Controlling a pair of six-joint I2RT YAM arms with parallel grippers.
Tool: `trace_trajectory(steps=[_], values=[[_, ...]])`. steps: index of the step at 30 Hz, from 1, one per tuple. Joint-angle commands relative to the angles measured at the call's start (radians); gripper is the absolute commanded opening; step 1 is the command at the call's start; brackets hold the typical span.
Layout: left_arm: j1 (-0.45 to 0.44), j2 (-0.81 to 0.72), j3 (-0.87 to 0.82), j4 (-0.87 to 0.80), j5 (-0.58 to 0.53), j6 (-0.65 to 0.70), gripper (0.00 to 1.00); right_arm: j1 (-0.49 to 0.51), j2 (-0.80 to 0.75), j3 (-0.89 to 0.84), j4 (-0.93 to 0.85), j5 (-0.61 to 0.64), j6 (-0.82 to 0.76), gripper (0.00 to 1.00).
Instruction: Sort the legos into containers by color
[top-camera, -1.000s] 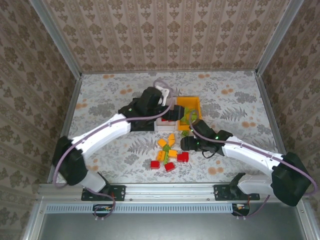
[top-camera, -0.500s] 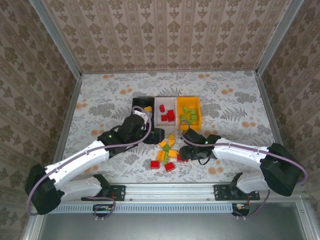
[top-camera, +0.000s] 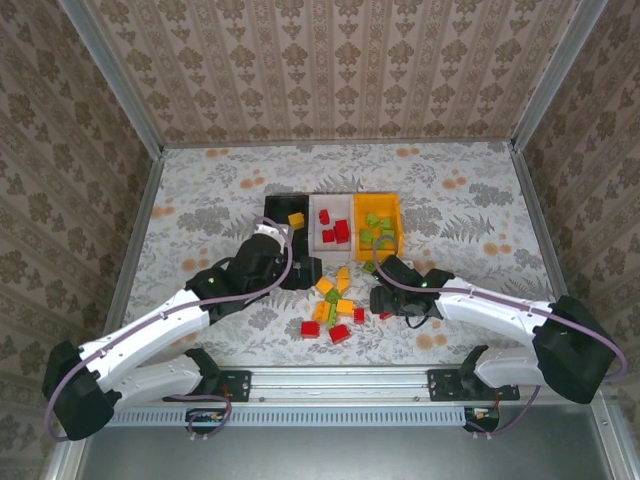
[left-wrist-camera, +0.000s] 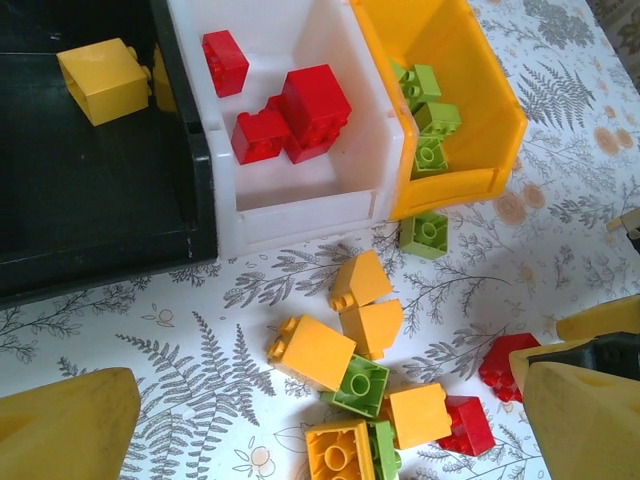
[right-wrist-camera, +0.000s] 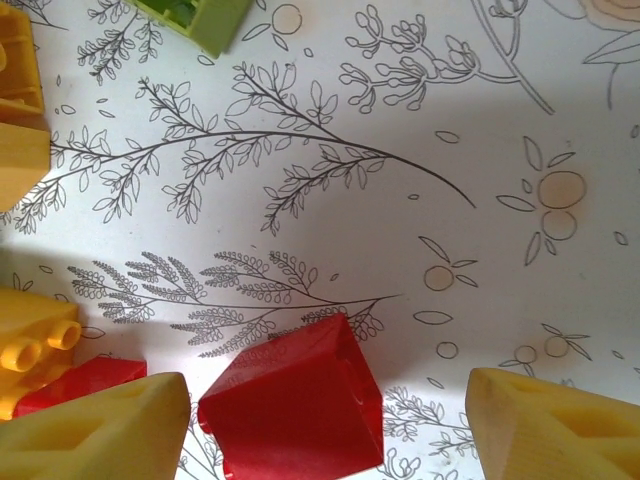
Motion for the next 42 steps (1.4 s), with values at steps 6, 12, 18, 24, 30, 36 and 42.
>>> trace_trajectory(steps=[6, 12, 18, 24, 30, 36, 42], values=[[0.006, -0.022, -0.035, -0.036, -0.02, -0.024, 1.0, 0.006, 0.13, 0.005, 0.027, -0.02, 0.012, 0.73], [0.014, -0.036, -0.052, -0.042, -0.03, -0.026, 1.0, 0.005, 0.123, 0.011, 0.045, -0.023, -0.013, 0.57], [0.032, -0.066, -0.08, -0.055, -0.032, -0.05, 1.0, 0.004, 0.052, 0.1, 0.019, -0.036, -0.08, 0.37], [0.04, -0.126, -0.12, -0.098, -0.028, -0.055, 1.0, 0.005, 0.153, 0.361, 0.017, -0.056, -0.167, 0.35], [0.044, -0.189, -0.162, -0.133, -0.016, -0.068, 1.0, -0.015, 0.427, 0.675, 0.023, -0.044, -0.207, 0.35], [0.041, -0.183, -0.186, -0.151, 0.014, -0.059, 1.0, -0.059, 0.661, 0.913, -0.013, -0.017, -0.201, 0.38], [0.03, -0.151, -0.196, -0.144, 0.055, -0.038, 1.0, -0.101, 0.761, 0.994, -0.048, -0.026, -0.165, 0.53]])
